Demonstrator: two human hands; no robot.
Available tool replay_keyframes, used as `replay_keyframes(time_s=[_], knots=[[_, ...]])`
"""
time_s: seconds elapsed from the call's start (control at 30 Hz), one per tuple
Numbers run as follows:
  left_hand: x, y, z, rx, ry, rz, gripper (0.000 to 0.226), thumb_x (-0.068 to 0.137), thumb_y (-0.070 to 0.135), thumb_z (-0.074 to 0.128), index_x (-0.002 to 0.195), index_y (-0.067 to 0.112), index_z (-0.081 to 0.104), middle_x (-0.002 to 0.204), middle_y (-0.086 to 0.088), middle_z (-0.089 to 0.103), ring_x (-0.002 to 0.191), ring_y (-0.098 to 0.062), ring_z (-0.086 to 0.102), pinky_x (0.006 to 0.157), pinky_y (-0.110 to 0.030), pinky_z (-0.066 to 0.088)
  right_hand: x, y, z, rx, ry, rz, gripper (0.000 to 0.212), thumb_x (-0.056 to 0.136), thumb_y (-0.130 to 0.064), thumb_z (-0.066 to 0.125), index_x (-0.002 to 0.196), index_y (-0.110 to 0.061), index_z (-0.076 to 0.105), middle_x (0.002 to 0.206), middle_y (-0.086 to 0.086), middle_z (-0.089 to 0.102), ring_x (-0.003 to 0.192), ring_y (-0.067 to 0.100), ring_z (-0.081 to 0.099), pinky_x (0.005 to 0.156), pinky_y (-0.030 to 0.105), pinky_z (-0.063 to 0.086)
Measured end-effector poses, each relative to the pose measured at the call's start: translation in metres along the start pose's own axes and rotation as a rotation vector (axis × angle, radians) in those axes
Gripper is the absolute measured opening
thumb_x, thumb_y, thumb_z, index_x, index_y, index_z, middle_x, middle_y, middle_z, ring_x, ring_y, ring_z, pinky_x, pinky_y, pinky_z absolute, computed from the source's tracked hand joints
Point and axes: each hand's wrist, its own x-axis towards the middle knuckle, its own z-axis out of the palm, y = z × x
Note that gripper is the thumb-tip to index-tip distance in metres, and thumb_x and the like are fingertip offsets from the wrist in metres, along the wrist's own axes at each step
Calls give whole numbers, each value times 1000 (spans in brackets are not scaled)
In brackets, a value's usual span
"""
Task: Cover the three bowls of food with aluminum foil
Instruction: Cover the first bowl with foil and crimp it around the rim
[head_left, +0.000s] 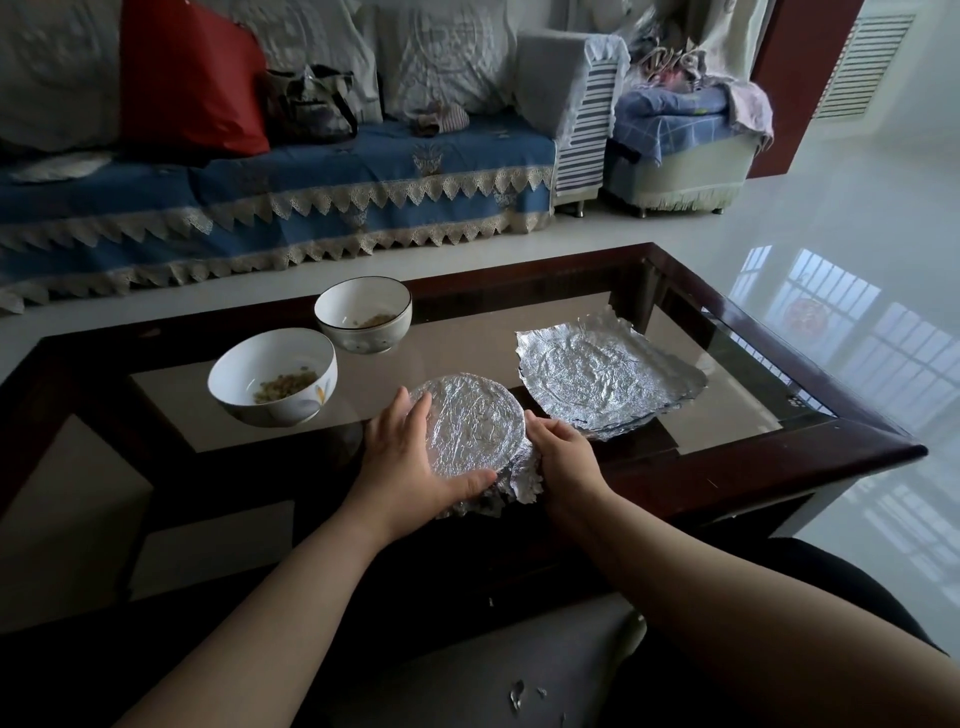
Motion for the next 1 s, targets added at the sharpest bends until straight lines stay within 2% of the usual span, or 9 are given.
replay_keyframes(time_s=[0.07, 0.17, 0.43, 0.5, 0.57, 0.67, 0.73, 0.8, 1.0], knots=[[1, 0, 0, 1, 2, -5, 136, 39, 90, 39, 152, 18, 15, 160, -7, 3, 145, -23, 2, 116, -33, 4, 0, 0, 2, 62, -6, 43, 15, 93, -15, 58, 82, -6, 59, 78, 13, 65, 69, 23, 62, 68, 34, 55], [1, 0, 2, 1, 8, -19, 137, 39, 90, 40, 152, 18, 14, 160, -7, 3, 145, -23, 3, 116, -34, 5, 2, 0, 4, 104, 6, 87, 11, 93, -12, 59, 84, -7, 60, 81, 15, 65, 70, 25, 62, 73, 39, 54], [-1, 4, 4, 14, 42, -41, 135, 39, 90, 39, 151, 18, 17, 159, -9, 4, 145, -26, 4, 117, -35, 6, 8, 4, 7, 7, 82, 43, 13, 89, -20, 65, 84, -8, 64, 83, 15, 68, 74, 26, 63, 81, 46, 55], [-2, 4, 5, 14, 49, -48, 134, 39, 90, 39, 151, 18, 18, 159, -10, 4, 145, -27, 4, 117, -36, 6, 7, 4, 7, -8, 89, 39, 19, 89, -24, 66, 82, -7, 65, 77, 12, 68, 68, 24, 64, 75, 42, 56], [-1, 5, 7, 16, 53, -57, 133, 40, 90, 38, 150, 19, 18, 159, -10, 3, 144, -27, 3, 117, -37, 6, 7, 3, 6, -40, 91, 20, 23, 90, -26, 64, 83, -5, 65, 70, 8, 67, 61, 20, 62, 61, 31, 56], [0, 4, 9, 16, 64, -64, 131, 40, 90, 39, 150, 20, 20, 159, -9, 4, 144, -28, 4, 117, -38, 8, 7, 2, 5, -147, 124, -52, 26, 94, -23, 57, 76, -5, 63, 56, 0, 59, 51, 12, 54, 44, 16, 44], [0, 3, 11, 18, 72, -70, 131, 41, 90, 40, 149, 20, 21, 159, -10, 5, 144, -28, 5, 117, -39, 9, 9, 2, 3, -163, 129, -82, 31, 94, -18, 47, 78, -1, 66, 57, 2, 62, 57, 16, 54, 51, 19, 43], [1, 3, 12, 22, 78, -77, 130, 41, 90, 40, 149, 20, 21, 159, -11, 7, 144, -29, 5, 117, -39, 9, 9, 1, 3, -129, 106, -95, 37, 95, -16, 39, 90, 4, 69, 74, 13, 69, 68, 22, 61, 63, 26, 48], [1, 8, 14, 42, 106, -112, 131, 40, 90, 36, 148, 18, 22, 158, -14, 9, 143, -34, 11, 115, -40, 10, 3, 4, -3, -209, -12, -195, 36, 100, -29, 43, 95, -8, 71, 82, 7, 72, 74, 15, 67, 66, 25, 52]])
